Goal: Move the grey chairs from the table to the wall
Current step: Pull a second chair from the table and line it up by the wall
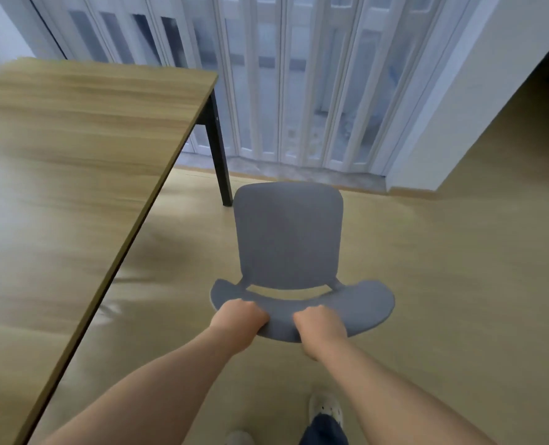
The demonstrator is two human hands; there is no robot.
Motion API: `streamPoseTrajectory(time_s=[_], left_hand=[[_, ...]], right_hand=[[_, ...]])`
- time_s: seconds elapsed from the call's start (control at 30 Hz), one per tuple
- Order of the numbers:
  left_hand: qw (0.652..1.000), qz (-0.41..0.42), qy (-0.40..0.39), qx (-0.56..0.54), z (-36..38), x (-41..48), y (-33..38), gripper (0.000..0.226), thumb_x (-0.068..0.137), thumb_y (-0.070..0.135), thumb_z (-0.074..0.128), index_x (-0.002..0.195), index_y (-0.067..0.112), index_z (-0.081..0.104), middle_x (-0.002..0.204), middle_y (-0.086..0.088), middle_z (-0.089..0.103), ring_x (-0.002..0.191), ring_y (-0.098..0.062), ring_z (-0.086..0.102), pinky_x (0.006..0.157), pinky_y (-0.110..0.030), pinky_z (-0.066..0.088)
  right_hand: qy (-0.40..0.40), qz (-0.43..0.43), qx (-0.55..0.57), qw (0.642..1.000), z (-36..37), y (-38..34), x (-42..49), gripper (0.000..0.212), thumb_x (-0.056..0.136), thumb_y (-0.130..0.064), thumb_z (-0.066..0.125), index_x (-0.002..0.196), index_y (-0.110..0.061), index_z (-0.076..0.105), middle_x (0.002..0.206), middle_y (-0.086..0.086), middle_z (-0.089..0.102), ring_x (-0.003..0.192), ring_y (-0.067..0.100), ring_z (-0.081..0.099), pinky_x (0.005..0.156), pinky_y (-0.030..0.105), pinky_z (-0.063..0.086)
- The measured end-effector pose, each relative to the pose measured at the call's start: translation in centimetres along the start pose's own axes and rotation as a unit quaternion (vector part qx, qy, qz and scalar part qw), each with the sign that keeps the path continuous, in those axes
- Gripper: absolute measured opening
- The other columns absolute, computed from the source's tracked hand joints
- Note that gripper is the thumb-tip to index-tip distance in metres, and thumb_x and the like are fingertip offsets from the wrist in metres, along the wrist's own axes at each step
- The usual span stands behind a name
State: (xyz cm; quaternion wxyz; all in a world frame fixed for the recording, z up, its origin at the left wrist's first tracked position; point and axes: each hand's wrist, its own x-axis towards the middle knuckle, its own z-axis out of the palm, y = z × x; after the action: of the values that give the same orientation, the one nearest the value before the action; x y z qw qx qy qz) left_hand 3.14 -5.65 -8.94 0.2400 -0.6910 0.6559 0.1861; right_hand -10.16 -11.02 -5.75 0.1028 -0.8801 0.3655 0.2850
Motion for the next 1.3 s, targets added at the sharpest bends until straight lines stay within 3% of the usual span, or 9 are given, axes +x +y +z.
streamPoseTrajectory(time_s=[0.27,0.37,0.57,0.77,0.87,1.03,1.13,1.3], left_hand=[[0.995,0.069,-0.019,0.067,5.5,-7.8,-1.0,0.040,0.093,0.002,0.044,0.130,0.015,0.057,0.129,-0.010,0.062,0.113,-0.030,0.061,0.087,-0.036,0.051],[0.989,0.117,-0.005,0.088,7.1,-11.7,-0.1,0.036,0.091,-0.001,0.044,0.117,0.014,0.063,0.117,-0.010,0.068,0.105,-0.030,0.065,0.081,-0.036,0.051],[0.978,0.172,-0.011,0.118,11.0,-18.8,3.2,0.036,0.091,0.000,0.044,0.118,0.014,0.062,0.112,-0.010,0.068,0.092,-0.028,0.064,0.076,-0.035,0.050],[0.968,0.202,-0.013,0.150,14.5,-25.3,4.6,0.035,0.089,0.001,0.046,0.116,0.014,0.064,0.113,-0.010,0.068,0.104,-0.029,0.064,0.080,-0.036,0.052],[0.958,0.233,-0.016,0.164,16.5,-28.7,4.4,0.033,0.089,0.002,0.047,0.114,0.013,0.064,0.112,-0.010,0.068,0.103,-0.030,0.064,0.079,-0.037,0.051],[0.942,0.280,-0.011,0.187,19.8,-33.3,2.7,0.028,0.089,0.002,0.047,0.110,0.009,0.064,0.108,-0.013,0.067,0.098,-0.031,0.062,0.076,-0.037,0.049],[0.936,0.295,-0.009,0.189,21.7,-36.1,0.8,0.028,0.087,0.001,0.048,0.107,0.009,0.066,0.088,-0.011,0.058,0.080,-0.027,0.053,0.067,-0.033,0.043],[0.925,0.323,-0.013,0.198,25.1,-41.1,-1.0,0.026,0.085,-0.002,0.048,0.100,0.008,0.066,0.063,-0.001,0.041,0.077,-0.027,0.054,0.066,-0.033,0.044]], right_hand=[[-0.011,0.056,0.030,0.998,5.2,-8.7,-7.4,0.035,0.093,-0.001,0.045,0.126,-0.005,0.056,0.130,0.016,0.060,0.123,0.033,0.055,0.095,0.038,0.048],[-0.012,0.071,0.027,0.997,7.2,-11.3,-10.9,0.033,0.093,-0.003,0.047,0.124,-0.005,0.057,0.129,0.015,0.061,0.122,0.032,0.055,0.094,0.037,0.049],[-0.017,0.085,0.032,0.996,12.5,-14.7,-18.0,0.028,0.091,0.000,0.047,0.116,-0.006,0.061,0.119,0.015,0.066,0.113,0.033,0.060,0.085,0.037,0.052],[-0.005,0.109,0.040,0.993,16.4,-19.4,-24.3,0.029,0.091,-0.001,0.047,0.117,-0.006,0.060,0.121,0.015,0.065,0.114,0.033,0.060,0.084,0.036,0.050],[-0.020,0.138,0.061,0.988,18.4,-23.0,-26.9,0.026,0.091,-0.003,0.048,0.113,-0.007,0.060,0.116,0.014,0.067,0.109,0.031,0.062,0.071,0.033,0.042],[-0.026,0.181,0.104,0.978,19.8,-29.3,-30.7,0.014,0.089,0.001,0.048,0.092,-0.012,0.052,0.115,0.015,0.066,0.107,0.031,0.063,0.067,0.032,0.037],[-0.024,0.209,0.122,0.970,20.4,-33.8,-32.4,0.022,0.089,0.003,0.047,0.101,-0.011,0.060,0.118,0.015,0.065,0.110,0.032,0.061,0.069,0.034,0.040],[-0.025,0.241,0.132,0.961,22.4,-39.9,-35.5,0.030,0.088,-0.001,0.051,0.115,-0.008,0.063,0.119,0.013,0.067,0.112,0.031,0.062,0.085,0.036,0.051]])
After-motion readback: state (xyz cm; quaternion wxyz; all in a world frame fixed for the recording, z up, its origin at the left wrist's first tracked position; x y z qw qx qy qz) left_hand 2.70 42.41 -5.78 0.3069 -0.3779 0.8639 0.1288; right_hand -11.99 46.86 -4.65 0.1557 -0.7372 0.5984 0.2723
